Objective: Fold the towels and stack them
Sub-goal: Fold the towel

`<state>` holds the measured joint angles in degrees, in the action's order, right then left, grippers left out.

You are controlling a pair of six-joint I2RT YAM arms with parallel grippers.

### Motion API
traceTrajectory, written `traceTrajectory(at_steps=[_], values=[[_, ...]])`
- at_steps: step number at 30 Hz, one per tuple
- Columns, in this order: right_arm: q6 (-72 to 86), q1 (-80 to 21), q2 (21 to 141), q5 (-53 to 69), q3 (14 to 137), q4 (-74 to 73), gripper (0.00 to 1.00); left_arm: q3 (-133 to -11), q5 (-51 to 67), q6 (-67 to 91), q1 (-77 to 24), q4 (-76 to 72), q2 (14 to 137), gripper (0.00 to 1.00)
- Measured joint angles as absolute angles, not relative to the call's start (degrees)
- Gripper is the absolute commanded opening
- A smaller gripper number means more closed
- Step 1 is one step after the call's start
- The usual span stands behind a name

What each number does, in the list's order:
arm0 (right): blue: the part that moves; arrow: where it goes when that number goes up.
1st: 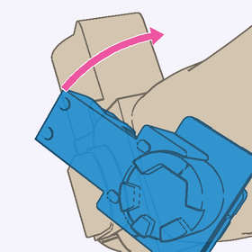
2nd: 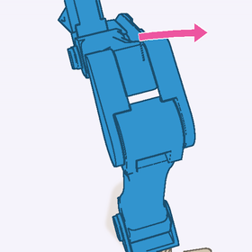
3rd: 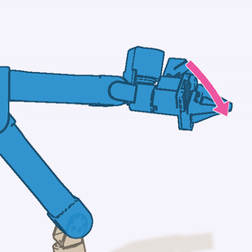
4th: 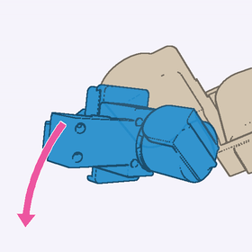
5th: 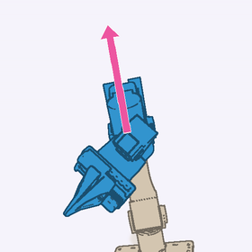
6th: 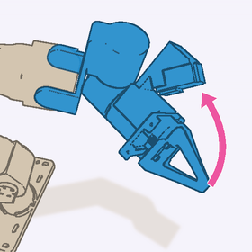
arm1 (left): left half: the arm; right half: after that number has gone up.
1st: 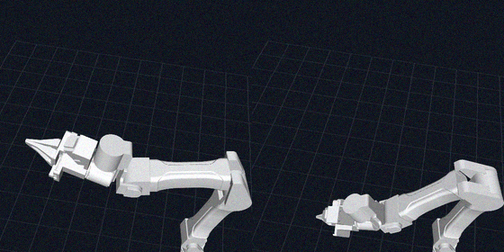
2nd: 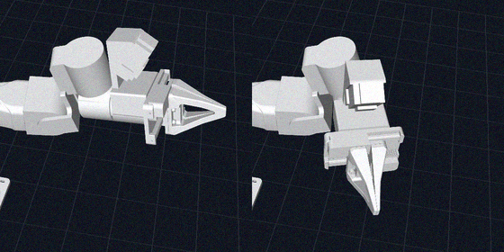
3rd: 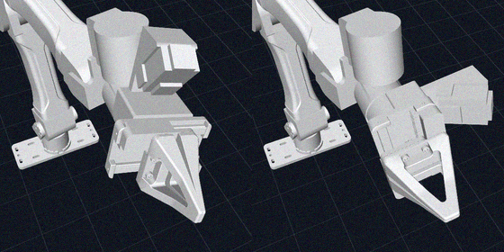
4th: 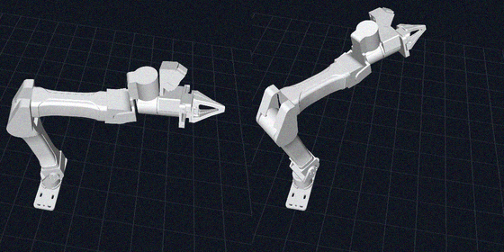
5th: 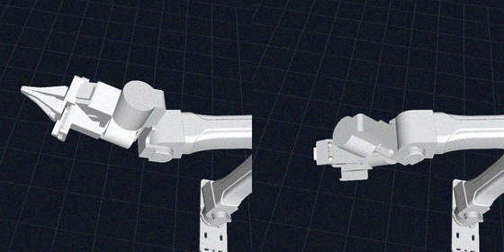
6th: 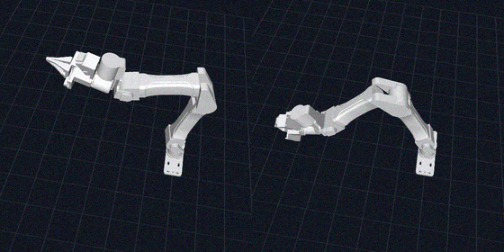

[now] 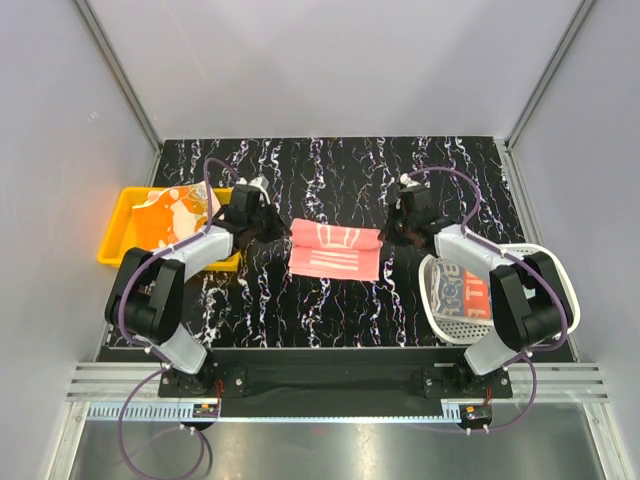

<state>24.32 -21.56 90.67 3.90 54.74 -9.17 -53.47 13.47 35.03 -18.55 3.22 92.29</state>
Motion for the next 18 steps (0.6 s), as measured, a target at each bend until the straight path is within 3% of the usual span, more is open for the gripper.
traceTrajectory(at_steps=[8, 11, 14, 15, 18], values=[[25.65, -24.10, 88.18, 3.73, 49.28, -8.58, 0.06, -47.83, 12.88, 34.98, -19.81, 1.74, 90.00, 0.00], [25.98, -24.67, 87.68, 3.70, 47.86, -8.23, 0.11, -46.30, 12.88, 34.96, -19.86, 1.34, 88.75, 0.00], [26.55, -24.75, 87.05, 3.70, 46.59, -7.86, 0.23, -45.19, 12.95, 34.87, -20.23, 0.89, 87.79, 0.00], [26.61, -24.75, 86.78, 3.66, 46.24, -7.75, 0.30, -44.82, 12.99, 34.72, -20.38, 0.51, 87.61, 0.04], [26.89, -24.75, 85.80, 3.55, 45.41, -7.70, 0.36, -43.88, 13.13, 34.11, -20.73, 0.08, 87.31, 0.19]])
